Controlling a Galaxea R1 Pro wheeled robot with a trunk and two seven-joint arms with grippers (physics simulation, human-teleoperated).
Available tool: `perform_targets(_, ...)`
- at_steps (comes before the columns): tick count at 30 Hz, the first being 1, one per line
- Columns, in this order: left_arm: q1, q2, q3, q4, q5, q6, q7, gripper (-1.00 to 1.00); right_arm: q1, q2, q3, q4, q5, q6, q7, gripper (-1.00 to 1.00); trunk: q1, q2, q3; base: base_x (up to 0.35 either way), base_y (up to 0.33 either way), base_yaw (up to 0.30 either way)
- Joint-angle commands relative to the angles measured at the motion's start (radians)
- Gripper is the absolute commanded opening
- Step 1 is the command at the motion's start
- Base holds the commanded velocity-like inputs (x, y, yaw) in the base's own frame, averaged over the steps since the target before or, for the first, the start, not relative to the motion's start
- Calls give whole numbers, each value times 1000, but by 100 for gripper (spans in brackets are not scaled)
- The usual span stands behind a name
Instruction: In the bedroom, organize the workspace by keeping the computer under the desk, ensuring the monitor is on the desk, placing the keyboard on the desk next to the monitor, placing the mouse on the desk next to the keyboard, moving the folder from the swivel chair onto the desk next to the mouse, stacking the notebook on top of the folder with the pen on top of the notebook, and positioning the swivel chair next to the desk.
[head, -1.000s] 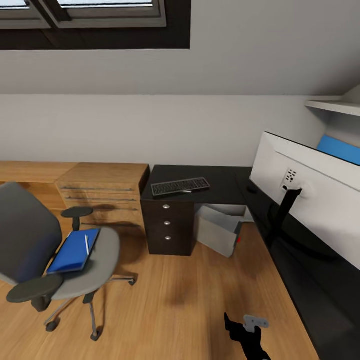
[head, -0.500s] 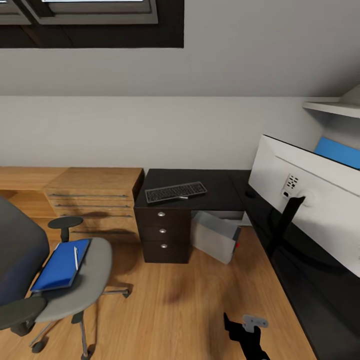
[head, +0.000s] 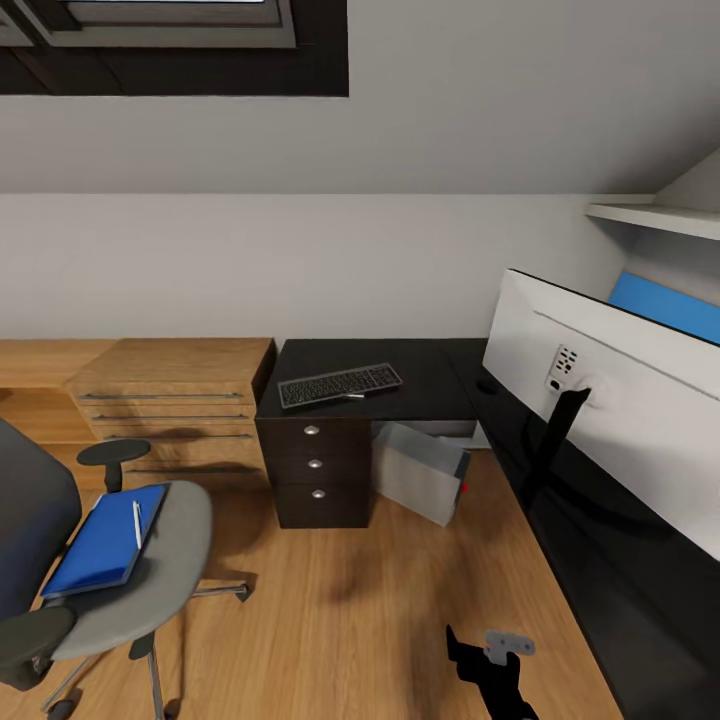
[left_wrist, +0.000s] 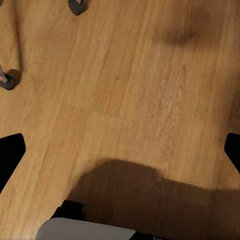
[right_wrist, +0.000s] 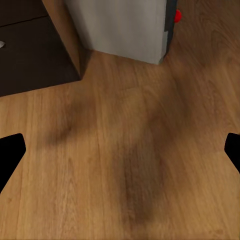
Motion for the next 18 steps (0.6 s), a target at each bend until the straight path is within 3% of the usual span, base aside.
perform_targets(1, -1, 1, -8, 0, 5, -4, 9, 100, -1, 0, -9, 2, 2, -4, 6, 100, 0, -1, -1, 0, 0, -10)
perform_targets(12, 0, 1, -7, 0, 5, -4, 9, 100, -1, -1, -9, 2, 2, -3, 6, 100, 0, -1, -1, 5, 1, -2)
perform_targets(18, -1, 1, -7, 0, 5, -4, 9, 100, -1, -1, -9, 2, 2, -2, 6, 100, 0, -1, -1, 158, 67, 0)
